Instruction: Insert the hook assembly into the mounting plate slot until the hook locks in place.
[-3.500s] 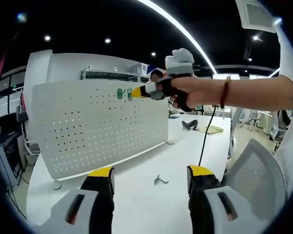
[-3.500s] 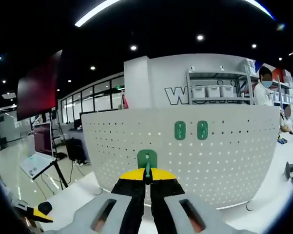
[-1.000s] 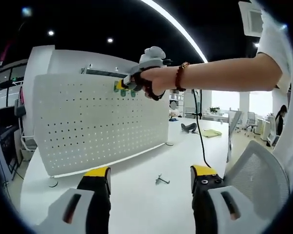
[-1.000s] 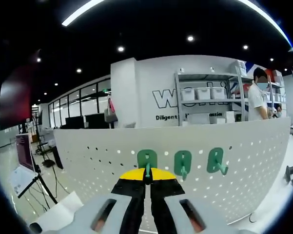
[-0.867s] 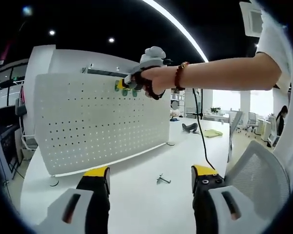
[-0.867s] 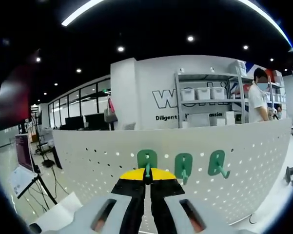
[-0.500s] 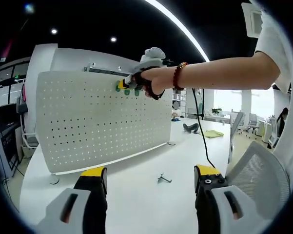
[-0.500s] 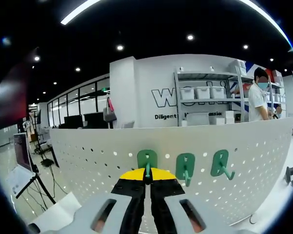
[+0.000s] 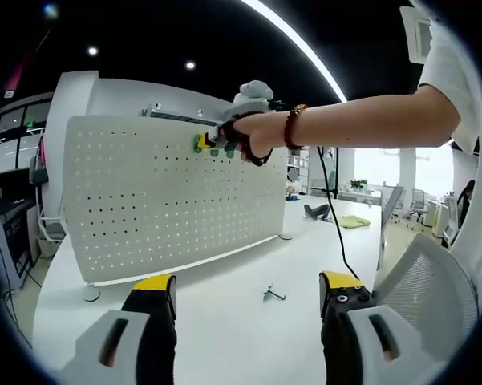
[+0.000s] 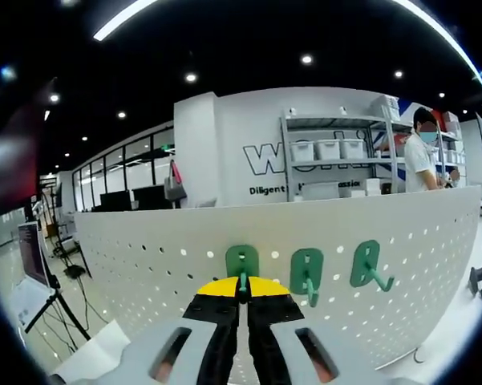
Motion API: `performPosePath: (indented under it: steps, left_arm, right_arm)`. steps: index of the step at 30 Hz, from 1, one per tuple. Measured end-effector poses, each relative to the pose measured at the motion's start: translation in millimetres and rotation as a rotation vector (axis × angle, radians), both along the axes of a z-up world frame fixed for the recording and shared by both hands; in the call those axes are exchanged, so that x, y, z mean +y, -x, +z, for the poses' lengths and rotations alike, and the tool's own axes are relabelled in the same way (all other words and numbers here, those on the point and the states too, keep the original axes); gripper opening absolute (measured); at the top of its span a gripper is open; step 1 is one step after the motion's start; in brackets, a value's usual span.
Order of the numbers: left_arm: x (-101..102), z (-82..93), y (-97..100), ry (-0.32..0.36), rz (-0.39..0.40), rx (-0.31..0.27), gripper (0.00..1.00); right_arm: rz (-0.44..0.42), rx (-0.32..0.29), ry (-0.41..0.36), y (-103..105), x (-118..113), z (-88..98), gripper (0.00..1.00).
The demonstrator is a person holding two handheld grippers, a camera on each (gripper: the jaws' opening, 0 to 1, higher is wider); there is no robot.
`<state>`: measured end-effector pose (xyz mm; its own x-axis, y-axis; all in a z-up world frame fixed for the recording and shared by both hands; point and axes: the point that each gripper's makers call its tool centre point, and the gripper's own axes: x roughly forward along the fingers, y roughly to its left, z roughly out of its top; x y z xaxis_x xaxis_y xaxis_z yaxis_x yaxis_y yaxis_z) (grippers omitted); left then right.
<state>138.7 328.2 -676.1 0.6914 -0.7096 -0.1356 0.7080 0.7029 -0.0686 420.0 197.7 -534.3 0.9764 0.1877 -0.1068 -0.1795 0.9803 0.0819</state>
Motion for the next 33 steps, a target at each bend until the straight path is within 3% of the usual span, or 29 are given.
performPosePath:
  steps: [5, 14, 18, 33]
  left_arm:
    - [-0.2, -2.4, -0.3, 0.003, 0.0, 0.007, 0.74]
    - [-1.4, -4.6, -0.3, 0.005, -0.004, 0.014, 0.74]
    - [-0.7, -6.2, 0.7, -0.003, -0.005, 0.016, 0.74]
    - [3.2, -6.4, 0.2, 0.001, 0.009, 0.023, 0.73]
  right_arm:
    - [-0.016, -0.003, 0.011, -0.1, 0.5, -0.4, 0.01]
    - [-0.061, 0.011, -0.063, 0.1, -0.4, -1.1, 0.01]
    - [-0.063, 0.017, -0.023, -0.5, 1.2, -1.1, 0.01]
    - [-0.036, 0.014, -0.013, -4.3, 2.2, 1.9, 0.05]
